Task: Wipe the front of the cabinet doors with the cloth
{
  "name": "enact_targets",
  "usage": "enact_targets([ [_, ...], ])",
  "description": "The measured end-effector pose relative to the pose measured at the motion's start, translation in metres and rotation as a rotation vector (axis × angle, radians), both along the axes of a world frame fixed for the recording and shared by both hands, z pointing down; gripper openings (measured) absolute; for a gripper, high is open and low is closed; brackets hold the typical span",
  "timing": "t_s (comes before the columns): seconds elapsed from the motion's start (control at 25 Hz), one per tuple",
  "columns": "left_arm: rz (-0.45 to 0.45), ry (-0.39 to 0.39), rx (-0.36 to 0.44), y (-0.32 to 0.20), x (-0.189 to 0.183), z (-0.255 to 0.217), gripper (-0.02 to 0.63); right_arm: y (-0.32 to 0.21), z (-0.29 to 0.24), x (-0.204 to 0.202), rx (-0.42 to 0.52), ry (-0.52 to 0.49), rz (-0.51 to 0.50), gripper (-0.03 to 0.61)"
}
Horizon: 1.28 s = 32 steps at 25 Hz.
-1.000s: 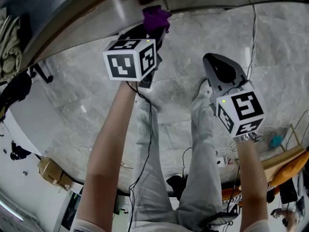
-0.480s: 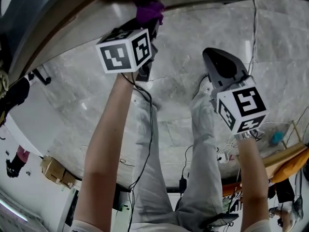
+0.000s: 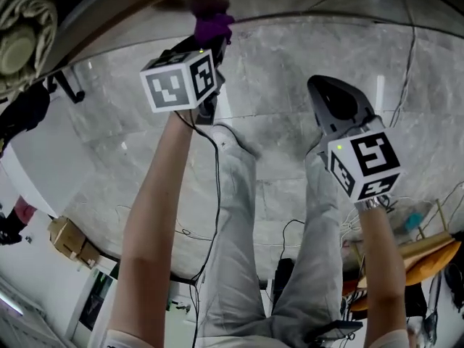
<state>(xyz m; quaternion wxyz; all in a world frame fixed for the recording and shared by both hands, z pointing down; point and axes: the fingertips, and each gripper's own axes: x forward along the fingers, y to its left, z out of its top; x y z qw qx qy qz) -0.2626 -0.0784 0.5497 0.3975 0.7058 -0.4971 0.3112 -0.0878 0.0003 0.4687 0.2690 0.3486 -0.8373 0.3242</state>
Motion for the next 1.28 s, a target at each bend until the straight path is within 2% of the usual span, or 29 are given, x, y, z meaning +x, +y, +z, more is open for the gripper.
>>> enact_targets([
  [0.2, -0.036, -0.072, -0.028, 0.014, -0.075, 0.006, 0.138, 0.004, 0.003, -0.057, -0.002, -0.014, -0.041, 0.029],
  [0.32, -0.052, -0.094, -0.032, 0.017, -0.108, 0.006, 0.139, 0.004, 0.003, -0.083, -0.005, -0.021, -0.061, 0.029],
  [0.52, -0.097, -0.134, -0.018, 0.022, -0.143, 0.000, 0.138, 0.009, 0.001, -0.106, -0.004, -0.031, -0.090, 0.029],
  [0.68, -0.174, -0.135, -0.003, 0.029, -0.149, -0.005, 0.138, 0.016, -0.003, -0.097, -0.006, -0.032, -0.102, 0.029],
  [0.76, -0.176, -0.118, -0.008, 0.035, -0.133, -0.005, 0.140, 0.020, -0.006, -0.084, -0.006, -0.026, -0.105, 0.029],
  [0.84, -0.139, -0.108, -0.018, 0.039, -0.104, -0.002, 0.140, 0.025, -0.008, -0.065, -0.009, -0.022, -0.101, 0.029],
  [1.08, 0.000, -0.072, -0.059, 0.042, 0.019, 0.013, 0.140, 0.043, -0.004, 0.012, -0.034, 0.002, -0.075, 0.029],
  [1.28, 0.112, -0.047, -0.078, 0.033, 0.112, 0.029, 0.141, 0.047, 0.006, 0.077, -0.054, 0.005, -0.005, 0.029],
])
